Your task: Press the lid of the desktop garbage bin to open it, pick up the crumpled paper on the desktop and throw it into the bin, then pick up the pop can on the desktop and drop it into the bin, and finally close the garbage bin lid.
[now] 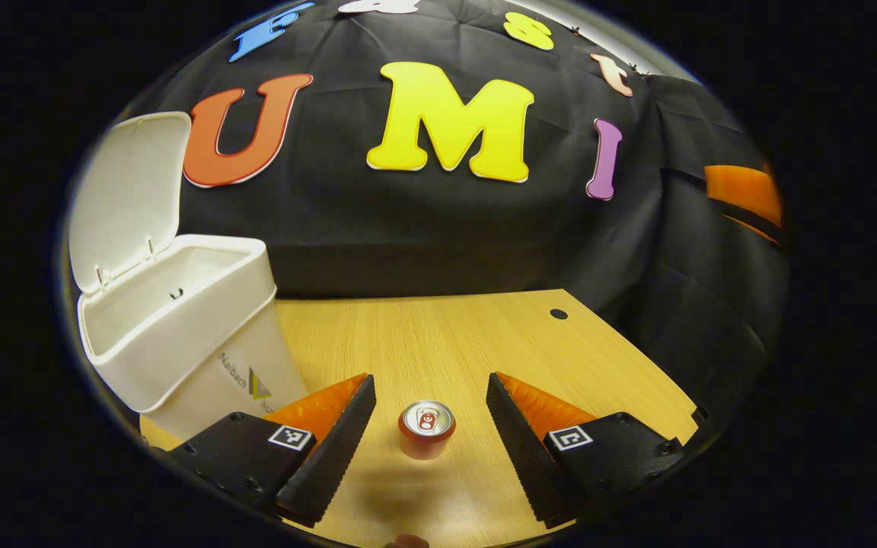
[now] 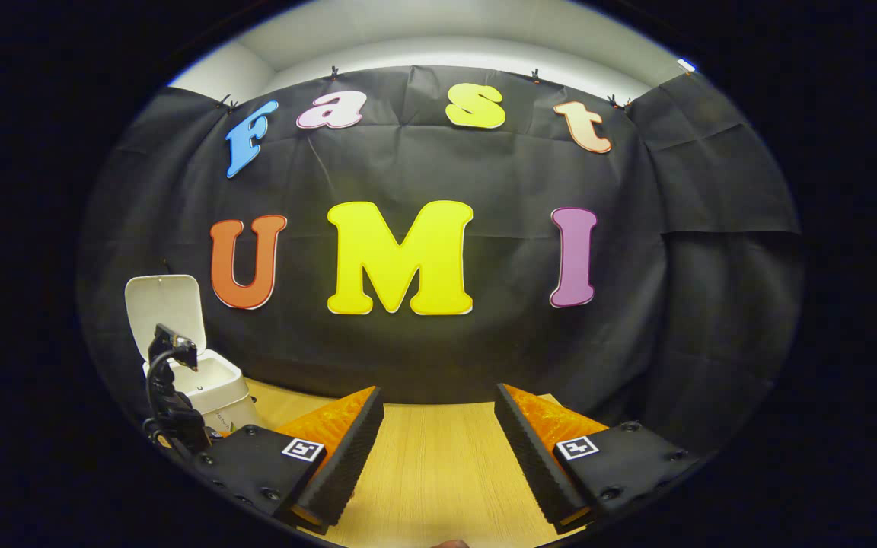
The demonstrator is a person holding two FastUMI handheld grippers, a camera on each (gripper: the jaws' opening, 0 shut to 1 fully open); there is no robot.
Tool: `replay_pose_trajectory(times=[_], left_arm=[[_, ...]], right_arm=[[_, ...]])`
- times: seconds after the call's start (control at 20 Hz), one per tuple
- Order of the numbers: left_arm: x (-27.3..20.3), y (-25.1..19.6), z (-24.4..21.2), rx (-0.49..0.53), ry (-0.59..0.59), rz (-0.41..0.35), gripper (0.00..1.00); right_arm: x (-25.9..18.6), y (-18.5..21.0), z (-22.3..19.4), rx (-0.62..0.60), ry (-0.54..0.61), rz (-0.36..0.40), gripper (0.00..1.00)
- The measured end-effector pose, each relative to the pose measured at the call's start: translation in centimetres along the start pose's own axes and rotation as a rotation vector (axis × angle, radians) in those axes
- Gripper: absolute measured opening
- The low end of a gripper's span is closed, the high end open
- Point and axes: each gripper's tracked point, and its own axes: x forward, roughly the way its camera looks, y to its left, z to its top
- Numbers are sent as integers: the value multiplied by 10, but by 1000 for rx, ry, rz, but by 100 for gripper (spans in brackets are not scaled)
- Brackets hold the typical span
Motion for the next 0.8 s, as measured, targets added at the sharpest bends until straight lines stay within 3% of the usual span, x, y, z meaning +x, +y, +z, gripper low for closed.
replay_pose_trajectory(times=[0.8], left_arm=[[73, 13, -70, -64, 148, 44, 97]], right_arm=[[12, 6, -34, -16, 106, -4, 95]])
